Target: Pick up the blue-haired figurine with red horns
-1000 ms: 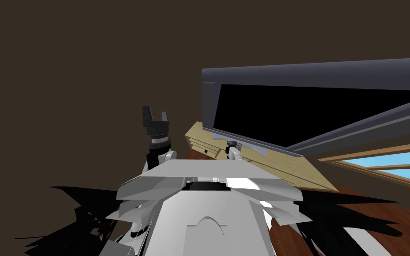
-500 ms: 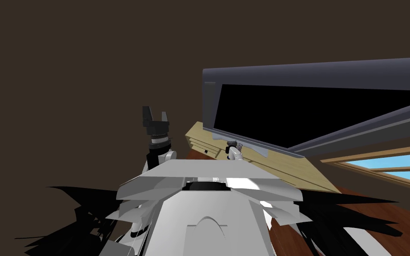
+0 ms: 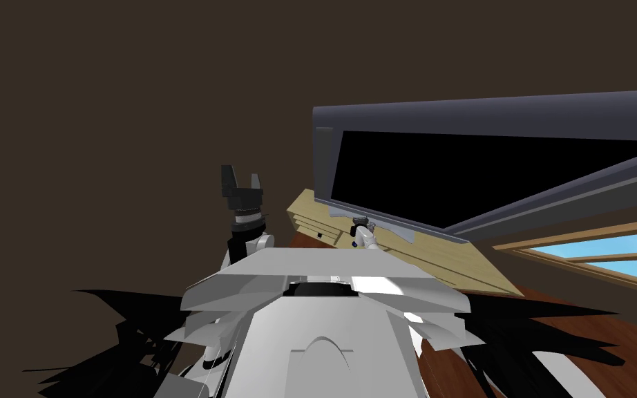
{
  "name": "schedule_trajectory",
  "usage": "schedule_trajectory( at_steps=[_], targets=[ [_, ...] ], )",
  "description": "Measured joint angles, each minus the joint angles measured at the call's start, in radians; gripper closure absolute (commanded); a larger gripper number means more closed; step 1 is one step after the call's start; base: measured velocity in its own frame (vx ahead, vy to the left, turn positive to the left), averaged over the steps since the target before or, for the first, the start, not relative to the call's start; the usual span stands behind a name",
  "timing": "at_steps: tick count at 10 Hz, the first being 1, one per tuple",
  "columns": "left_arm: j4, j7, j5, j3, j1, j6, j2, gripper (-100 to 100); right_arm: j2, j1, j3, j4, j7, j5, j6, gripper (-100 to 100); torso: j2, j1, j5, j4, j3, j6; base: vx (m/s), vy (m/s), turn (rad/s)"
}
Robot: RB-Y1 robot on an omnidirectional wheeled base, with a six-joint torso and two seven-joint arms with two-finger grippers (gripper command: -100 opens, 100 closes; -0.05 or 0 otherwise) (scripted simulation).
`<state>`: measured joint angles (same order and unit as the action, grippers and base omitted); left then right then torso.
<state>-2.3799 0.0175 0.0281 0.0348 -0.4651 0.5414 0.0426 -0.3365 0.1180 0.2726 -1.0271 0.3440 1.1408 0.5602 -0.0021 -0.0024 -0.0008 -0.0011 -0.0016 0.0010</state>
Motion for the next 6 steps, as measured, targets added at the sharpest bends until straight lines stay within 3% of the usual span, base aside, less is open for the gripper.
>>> schedule_trajectory(
  at_steps=[6],
  targets=[
    [0.0,0.0,0.0,0.0,0.0,0.0,0.0,0,0.0,0.001,-0.001,-0.005,0.011,-0.006,0.002,-100,0.0,0.0,0.0,0.0,0.0,0.0,0.0,0.0,0.0]
  ],
)
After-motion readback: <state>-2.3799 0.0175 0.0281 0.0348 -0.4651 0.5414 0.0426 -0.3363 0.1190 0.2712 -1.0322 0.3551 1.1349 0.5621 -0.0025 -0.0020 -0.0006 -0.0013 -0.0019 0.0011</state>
